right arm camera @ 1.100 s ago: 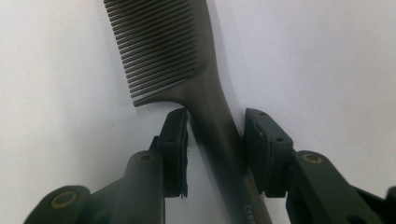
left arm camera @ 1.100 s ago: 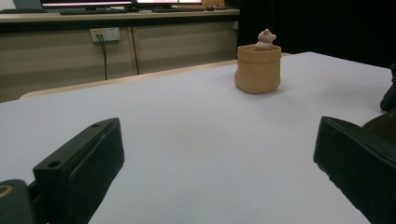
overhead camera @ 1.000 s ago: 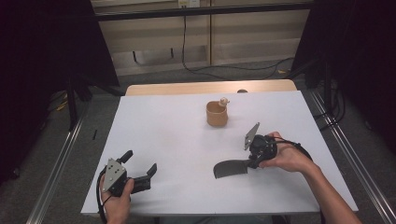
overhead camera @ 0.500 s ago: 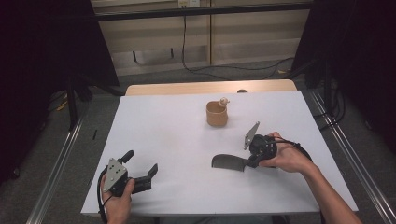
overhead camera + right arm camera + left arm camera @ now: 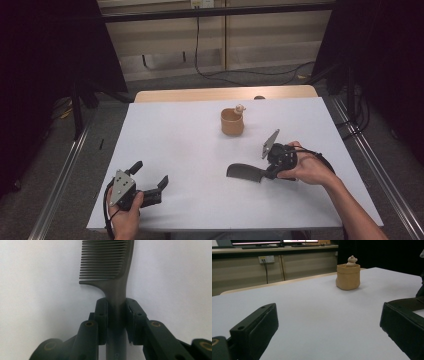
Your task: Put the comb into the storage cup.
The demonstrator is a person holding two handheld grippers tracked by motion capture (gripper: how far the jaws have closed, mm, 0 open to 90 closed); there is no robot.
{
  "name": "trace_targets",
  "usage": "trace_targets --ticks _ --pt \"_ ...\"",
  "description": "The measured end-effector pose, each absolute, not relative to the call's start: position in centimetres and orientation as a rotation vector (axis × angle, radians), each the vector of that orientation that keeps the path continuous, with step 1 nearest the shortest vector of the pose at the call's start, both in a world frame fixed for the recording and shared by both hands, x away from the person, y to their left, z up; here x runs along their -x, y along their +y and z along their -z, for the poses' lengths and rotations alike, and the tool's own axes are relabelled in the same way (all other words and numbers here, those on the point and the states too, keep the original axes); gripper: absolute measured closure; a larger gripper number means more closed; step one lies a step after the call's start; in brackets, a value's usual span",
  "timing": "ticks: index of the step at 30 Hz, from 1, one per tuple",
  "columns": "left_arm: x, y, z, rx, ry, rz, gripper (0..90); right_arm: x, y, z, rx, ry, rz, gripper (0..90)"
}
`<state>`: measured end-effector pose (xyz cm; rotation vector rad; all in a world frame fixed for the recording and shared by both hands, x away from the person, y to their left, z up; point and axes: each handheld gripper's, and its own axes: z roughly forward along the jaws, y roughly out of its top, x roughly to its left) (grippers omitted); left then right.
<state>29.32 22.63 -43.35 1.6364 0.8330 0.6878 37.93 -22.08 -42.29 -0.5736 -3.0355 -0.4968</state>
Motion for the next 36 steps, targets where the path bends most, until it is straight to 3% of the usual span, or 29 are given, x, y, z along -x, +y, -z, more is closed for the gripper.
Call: trace_targets --ticks 36 --pt "-29.1 22.8 43.3 -1.626 0.837 -0.688 1.8 -37.7 -24.3 38.8 0.739 -2.874 1.043 72.8"
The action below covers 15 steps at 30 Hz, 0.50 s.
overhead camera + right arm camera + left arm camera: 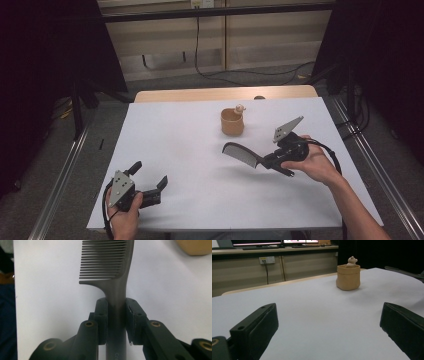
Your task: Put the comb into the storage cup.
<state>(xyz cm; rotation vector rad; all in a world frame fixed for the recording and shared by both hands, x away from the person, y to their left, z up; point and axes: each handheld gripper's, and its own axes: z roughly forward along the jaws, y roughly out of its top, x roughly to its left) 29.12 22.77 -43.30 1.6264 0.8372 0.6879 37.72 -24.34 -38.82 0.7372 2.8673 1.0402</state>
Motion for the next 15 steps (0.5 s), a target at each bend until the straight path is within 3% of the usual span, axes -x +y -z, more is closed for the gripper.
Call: trace_targets --ticks 15 --pt "-29.11 22.87 43.25 -1.625 0.834 -0.689 1.8 -37.84 -24.9 38.24 -0.852 2.707 -1.17 72.8"
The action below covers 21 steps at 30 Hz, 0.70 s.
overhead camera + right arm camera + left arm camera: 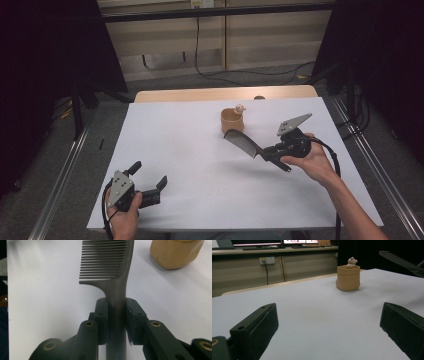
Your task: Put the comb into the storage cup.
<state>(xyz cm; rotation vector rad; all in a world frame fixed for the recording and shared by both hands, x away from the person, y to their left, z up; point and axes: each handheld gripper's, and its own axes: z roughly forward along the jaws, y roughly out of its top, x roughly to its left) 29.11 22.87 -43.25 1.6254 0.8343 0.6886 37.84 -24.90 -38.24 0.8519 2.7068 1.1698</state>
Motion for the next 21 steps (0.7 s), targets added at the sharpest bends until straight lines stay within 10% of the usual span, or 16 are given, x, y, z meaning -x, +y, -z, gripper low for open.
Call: trace_targets --ticks 21 --pt "-29.14 22.96 43.21 -1.624 0.834 -0.691 1.8 -37.62 -25.69 37.51 -0.926 2.415 -1.354 72.8"
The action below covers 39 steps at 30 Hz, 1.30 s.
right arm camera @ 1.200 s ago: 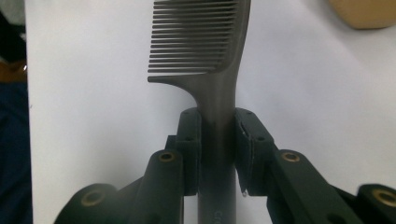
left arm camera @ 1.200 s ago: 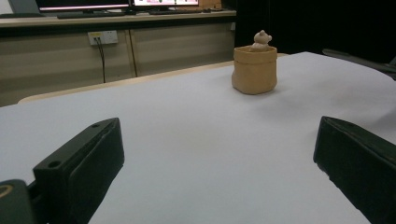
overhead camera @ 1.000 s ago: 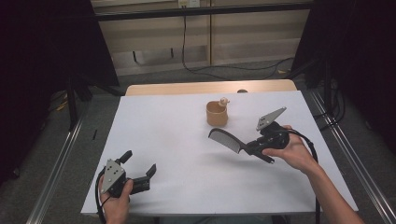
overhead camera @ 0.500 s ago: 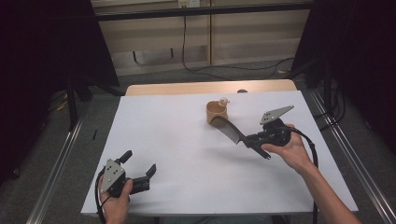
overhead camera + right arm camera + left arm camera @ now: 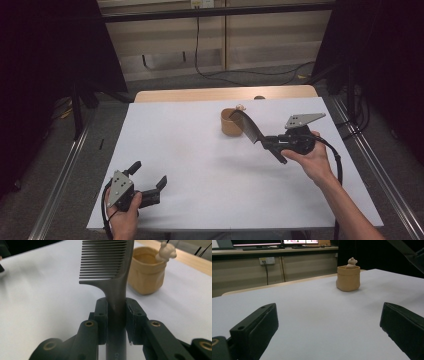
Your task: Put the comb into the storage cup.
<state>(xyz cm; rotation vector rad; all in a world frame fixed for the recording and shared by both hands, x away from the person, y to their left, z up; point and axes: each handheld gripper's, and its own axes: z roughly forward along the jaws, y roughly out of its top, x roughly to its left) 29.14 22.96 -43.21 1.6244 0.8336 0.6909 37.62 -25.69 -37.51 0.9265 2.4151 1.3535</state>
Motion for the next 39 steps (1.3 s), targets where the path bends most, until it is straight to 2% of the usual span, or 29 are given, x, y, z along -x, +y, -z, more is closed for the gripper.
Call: trace_targets --ticks 39 --pt "-29.15 22.84 43.23 -1.624 0.829 -0.688 1.8 -37.31 -25.12 37.3 -0.863 1.98 -1.646 72.7"
